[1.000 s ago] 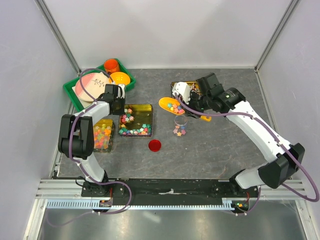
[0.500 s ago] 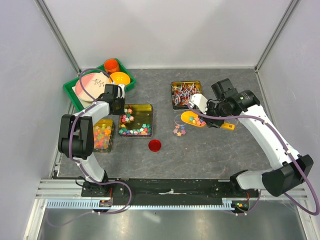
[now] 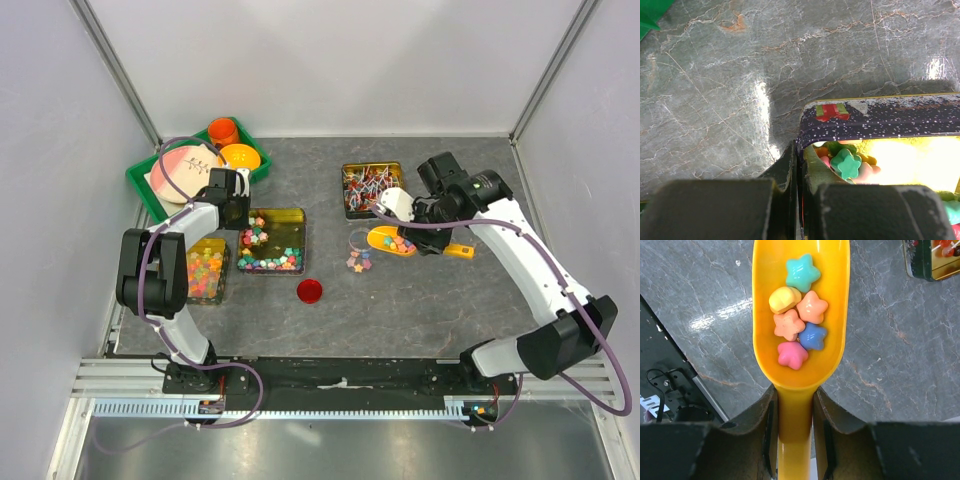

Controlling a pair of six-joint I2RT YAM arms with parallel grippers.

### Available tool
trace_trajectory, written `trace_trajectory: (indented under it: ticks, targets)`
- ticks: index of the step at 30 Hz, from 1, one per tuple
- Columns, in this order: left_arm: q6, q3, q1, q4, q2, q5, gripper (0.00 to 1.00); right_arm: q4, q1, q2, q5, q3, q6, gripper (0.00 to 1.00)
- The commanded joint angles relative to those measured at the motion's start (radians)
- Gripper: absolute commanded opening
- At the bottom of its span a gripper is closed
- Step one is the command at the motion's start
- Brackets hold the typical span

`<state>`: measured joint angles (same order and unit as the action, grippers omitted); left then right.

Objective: Pack the candies
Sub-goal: Place the fake candies in the packing bottle.

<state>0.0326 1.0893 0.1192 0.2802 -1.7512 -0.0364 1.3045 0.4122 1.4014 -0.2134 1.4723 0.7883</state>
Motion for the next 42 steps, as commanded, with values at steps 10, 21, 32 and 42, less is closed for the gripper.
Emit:
trace_trajectory:
  ticks: [10, 21, 32, 42]
  targets:
    - [-0.011, 0.006, -0.007, -0.055, 0.009, -0.026, 0.02, 0.009, 0.022, 0.061, 0.068, 0.086, -0.031, 0.00]
    - [-0.013, 0.007, -0.007, -0.055, -0.001, -0.023, 0.01, 0.010, 0.068, 0.080, 0.132, 0.102, -0.049, 0.00]
    - [-0.013, 0.006, -0.007, -0.056, -0.005, -0.020, 0.02, 0.022, 0.099, 0.116, 0.204, 0.132, -0.063, 0.00]
    - [-0.014, 0.006, -0.009, -0.058, -0.005, -0.020, 0.02, 0.033, 0.122, 0.133, 0.255, 0.143, -0.069, 0.00]
